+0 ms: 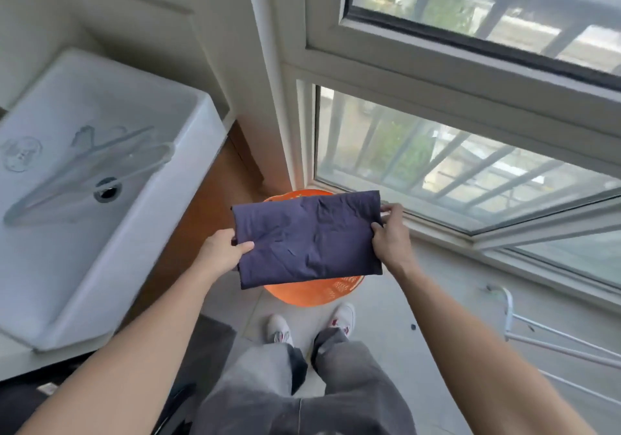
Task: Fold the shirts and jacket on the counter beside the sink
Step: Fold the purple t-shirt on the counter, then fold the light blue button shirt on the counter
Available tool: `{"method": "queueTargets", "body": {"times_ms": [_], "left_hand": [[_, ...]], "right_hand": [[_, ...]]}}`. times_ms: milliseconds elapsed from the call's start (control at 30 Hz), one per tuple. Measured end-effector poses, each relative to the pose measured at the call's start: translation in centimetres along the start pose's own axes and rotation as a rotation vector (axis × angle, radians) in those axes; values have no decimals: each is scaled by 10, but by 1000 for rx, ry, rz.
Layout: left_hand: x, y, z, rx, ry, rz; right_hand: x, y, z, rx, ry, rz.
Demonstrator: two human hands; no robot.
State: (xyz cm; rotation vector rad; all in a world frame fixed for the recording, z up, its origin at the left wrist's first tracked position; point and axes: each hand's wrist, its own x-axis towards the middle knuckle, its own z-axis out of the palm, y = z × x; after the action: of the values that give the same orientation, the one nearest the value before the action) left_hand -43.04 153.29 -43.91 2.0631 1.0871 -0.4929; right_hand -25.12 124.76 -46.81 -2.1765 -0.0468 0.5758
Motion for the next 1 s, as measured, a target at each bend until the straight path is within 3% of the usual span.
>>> {"method": "queueTargets", "body": {"times_ms": [167, 333, 433, 533, 667, 767, 867, 1000], "left_hand": [[116, -50, 94, 9, 30, -17], [270, -105, 232, 35, 14, -65], [362, -133, 315, 66, 19, -30], [427, -167, 363, 126, 54, -110], [488, -209, 398, 308, 70, -182], [485, -197, 393, 407, 17, -177], [429, -163, 360, 470, -60, -210], [335, -101, 290, 262, -157, -162]], "right_hand": [[67, 85, 79, -162, 12, -64], [168, 209, 205, -444, -18, -102], [226, 283, 293, -537, -93, -108], [271, 340, 354, -642, -201, -49], [324, 403, 389, -739, -319, 68], [320, 400, 384, -646, -304, 155], [274, 355, 344, -561, -294, 160], [202, 273, 252, -454, -286, 137]]}}
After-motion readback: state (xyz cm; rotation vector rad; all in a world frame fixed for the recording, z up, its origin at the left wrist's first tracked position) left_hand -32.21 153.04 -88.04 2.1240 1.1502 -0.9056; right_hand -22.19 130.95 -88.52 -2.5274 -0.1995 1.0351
